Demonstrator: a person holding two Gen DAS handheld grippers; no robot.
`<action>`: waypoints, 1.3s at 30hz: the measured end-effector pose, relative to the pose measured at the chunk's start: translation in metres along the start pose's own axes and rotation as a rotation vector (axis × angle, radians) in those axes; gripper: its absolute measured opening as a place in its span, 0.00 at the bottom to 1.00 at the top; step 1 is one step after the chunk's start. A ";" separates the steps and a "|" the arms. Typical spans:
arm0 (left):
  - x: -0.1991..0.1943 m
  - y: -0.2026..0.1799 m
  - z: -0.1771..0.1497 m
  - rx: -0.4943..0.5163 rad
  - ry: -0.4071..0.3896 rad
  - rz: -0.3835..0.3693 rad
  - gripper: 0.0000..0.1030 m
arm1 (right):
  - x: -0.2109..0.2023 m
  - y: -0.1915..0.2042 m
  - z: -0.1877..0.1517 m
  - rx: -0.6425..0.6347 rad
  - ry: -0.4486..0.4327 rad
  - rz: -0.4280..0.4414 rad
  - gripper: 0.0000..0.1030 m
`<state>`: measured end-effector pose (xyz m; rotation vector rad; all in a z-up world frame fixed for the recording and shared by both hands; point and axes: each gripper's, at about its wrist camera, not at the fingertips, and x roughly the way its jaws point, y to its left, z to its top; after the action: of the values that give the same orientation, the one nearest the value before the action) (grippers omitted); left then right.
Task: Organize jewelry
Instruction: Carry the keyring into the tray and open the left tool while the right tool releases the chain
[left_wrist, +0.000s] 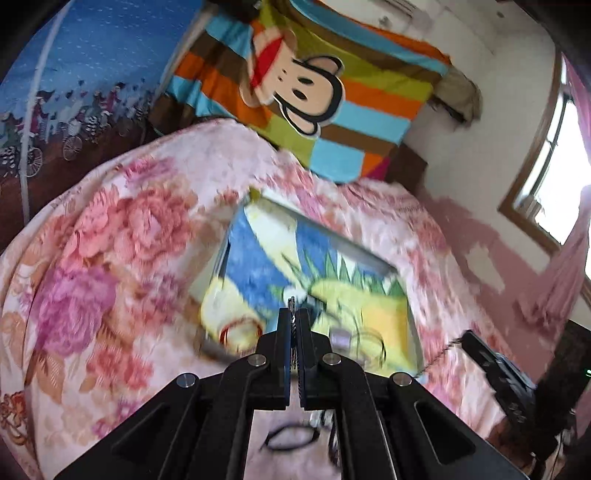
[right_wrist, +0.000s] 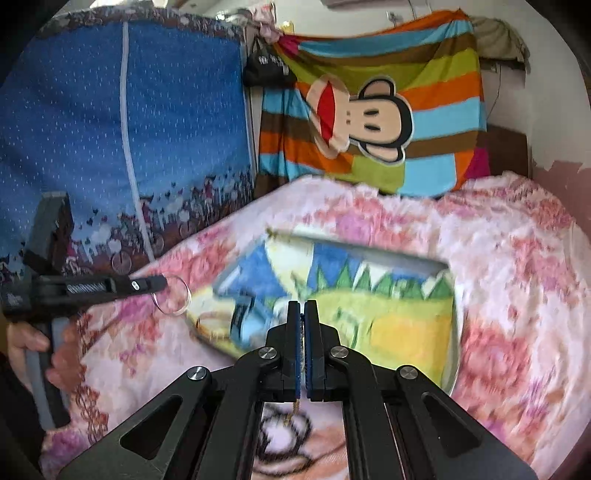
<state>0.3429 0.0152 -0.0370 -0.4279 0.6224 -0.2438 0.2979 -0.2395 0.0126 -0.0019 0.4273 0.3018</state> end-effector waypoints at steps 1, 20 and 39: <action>0.004 -0.002 0.003 0.000 -0.012 0.008 0.03 | -0.001 0.000 0.006 -0.007 -0.015 -0.001 0.02; 0.083 0.027 -0.008 -0.075 0.115 0.047 0.03 | 0.079 -0.021 -0.006 0.108 0.059 -0.034 0.02; 0.090 0.003 -0.025 0.159 0.198 0.169 0.39 | 0.113 -0.036 -0.068 0.192 0.281 -0.065 0.31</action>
<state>0.3990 -0.0216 -0.1027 -0.1973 0.8225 -0.1744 0.3783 -0.2457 -0.0979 0.1306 0.7328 0.1952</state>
